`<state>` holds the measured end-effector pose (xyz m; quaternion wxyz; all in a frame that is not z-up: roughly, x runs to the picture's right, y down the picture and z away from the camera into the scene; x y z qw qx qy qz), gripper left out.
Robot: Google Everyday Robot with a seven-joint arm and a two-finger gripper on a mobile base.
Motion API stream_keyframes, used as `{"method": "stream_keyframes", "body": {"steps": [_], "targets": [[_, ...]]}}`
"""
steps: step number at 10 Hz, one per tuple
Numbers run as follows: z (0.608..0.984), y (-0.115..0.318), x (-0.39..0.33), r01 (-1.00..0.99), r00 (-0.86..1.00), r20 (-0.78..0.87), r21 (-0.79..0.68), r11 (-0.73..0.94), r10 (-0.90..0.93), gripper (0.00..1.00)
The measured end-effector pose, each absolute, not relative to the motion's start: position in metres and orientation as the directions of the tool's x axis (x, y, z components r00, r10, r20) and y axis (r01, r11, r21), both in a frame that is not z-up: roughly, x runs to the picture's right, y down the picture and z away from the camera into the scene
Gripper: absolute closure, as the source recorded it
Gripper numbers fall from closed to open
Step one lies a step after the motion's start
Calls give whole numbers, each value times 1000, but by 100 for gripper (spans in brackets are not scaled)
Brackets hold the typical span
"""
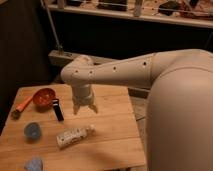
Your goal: Knock the eraser over
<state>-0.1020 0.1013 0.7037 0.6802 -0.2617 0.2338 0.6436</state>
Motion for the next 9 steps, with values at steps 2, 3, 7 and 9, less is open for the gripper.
{"method": "stream_keyframes", "body": {"steps": [2, 3, 7, 9], "targets": [[704, 101, -102, -998, 62, -655, -55, 35, 753, 35], [704, 101, -102, -998, 62, -655, -55, 35, 753, 35], [704, 102, -102, -998, 62, -655, -55, 35, 753, 35], [713, 96, -105, -996, 86, -622, -81, 46, 778, 35]]}}
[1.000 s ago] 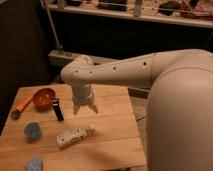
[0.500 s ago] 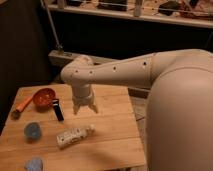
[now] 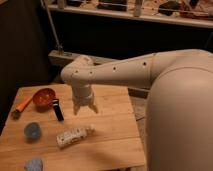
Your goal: Knock the eraser over
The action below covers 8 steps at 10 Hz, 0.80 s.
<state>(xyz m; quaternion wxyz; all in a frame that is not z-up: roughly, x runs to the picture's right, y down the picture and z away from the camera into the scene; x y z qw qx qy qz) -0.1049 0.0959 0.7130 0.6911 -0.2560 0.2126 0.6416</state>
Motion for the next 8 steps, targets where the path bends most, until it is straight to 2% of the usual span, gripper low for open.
{"method": "stream_keyframes", "body": {"steps": [4, 5, 8], "targets": [[754, 71, -105, -989, 144, -522, -114, 99, 840, 35], [763, 67, -108, -985, 173, -508, -116, 131, 844, 39], [788, 58, -128, -966, 257, -490, -98, 240, 833, 70]]}}
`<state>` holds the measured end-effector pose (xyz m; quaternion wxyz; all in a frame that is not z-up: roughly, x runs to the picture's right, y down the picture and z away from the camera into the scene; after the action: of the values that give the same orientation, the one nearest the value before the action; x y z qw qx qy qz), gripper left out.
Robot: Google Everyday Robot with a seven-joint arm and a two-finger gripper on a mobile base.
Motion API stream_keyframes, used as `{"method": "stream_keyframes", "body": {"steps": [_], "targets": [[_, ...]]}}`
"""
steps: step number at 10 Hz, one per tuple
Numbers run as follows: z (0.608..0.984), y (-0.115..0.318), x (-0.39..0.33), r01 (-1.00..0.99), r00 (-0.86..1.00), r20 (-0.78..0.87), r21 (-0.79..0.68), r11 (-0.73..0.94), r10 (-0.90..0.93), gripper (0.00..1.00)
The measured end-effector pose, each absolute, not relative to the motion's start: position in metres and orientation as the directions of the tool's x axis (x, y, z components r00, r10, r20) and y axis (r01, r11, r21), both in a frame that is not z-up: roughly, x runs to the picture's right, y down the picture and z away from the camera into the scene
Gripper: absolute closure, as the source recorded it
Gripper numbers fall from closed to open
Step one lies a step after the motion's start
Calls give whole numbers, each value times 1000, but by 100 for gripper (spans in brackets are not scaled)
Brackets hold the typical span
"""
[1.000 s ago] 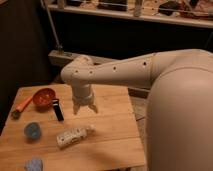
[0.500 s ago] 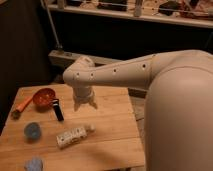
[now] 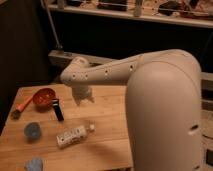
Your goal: Knock the eraser over
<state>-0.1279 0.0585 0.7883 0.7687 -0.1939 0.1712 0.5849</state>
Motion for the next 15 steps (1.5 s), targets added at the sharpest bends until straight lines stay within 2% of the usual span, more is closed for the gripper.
{"method": "stream_keyframes", "body": {"steps": [1, 2, 4, 7, 9, 11, 13, 15], "targets": [[792, 56, -133, -962, 269, -490, -92, 257, 829, 76], [800, 52, -147, -953, 296, -488, -87, 291, 821, 90], [808, 48, -172, -937, 338, -481, -93, 336, 809, 100], [809, 49, -229, -910, 413, -477, -176, 376, 776, 100], [783, 64, -301, -863, 494, -485, -376, 338, 722, 100], [759, 59, -328, -813, 515, -483, -536, 226, 708, 100], [738, 36, -324, -757, 501, -480, -647, 96, 720, 100], [735, 6, -279, -744, 443, -499, -668, -5, 745, 98]]}}
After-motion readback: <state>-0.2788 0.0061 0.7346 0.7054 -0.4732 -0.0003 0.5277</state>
